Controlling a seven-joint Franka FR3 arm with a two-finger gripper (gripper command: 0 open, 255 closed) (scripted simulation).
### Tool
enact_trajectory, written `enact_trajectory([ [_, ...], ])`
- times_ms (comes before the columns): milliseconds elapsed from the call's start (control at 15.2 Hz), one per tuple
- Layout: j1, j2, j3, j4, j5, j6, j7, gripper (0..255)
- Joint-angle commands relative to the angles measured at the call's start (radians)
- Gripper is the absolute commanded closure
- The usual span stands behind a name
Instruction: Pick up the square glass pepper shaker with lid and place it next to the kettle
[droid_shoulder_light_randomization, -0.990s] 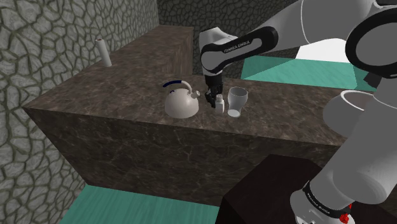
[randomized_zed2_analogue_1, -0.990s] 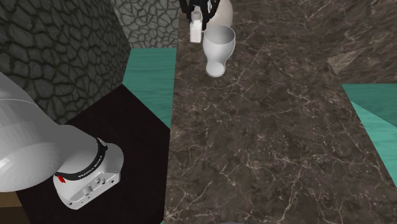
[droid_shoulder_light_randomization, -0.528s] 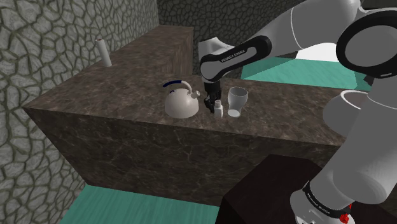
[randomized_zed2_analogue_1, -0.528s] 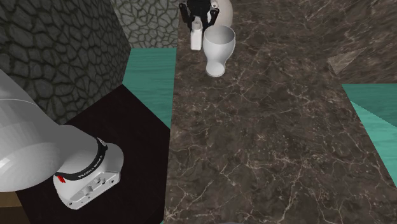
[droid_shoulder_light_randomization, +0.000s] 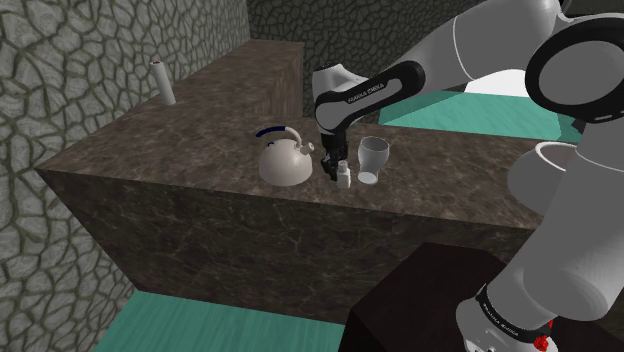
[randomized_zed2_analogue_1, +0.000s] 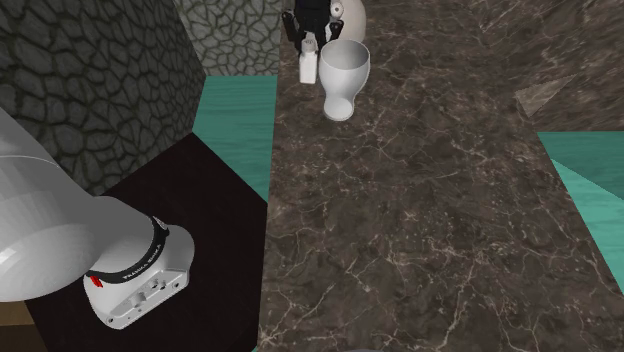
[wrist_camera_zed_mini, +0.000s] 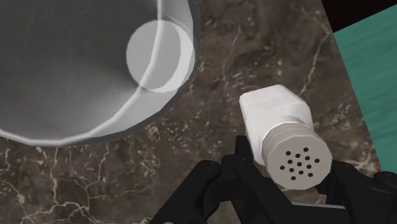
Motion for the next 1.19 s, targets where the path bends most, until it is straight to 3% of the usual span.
enact_trajectory([
  [0,0.0,0.0,0.0,0.0,0.0,0.0,0.0,255],
  [66,0.0,0.0,0.0,0.0,0.0,0.0,0.0,0],
  [396,0.0,0.0,0.0,0.0,0.0,0.0,0.0,0],
  [660,0.005,-0.029,0.005,0.093,0.008,-0.122,-0.005,0],
  [1122,0.005,-0.029,0.005,0.093,0.008,-0.122,-0.005,0],
])
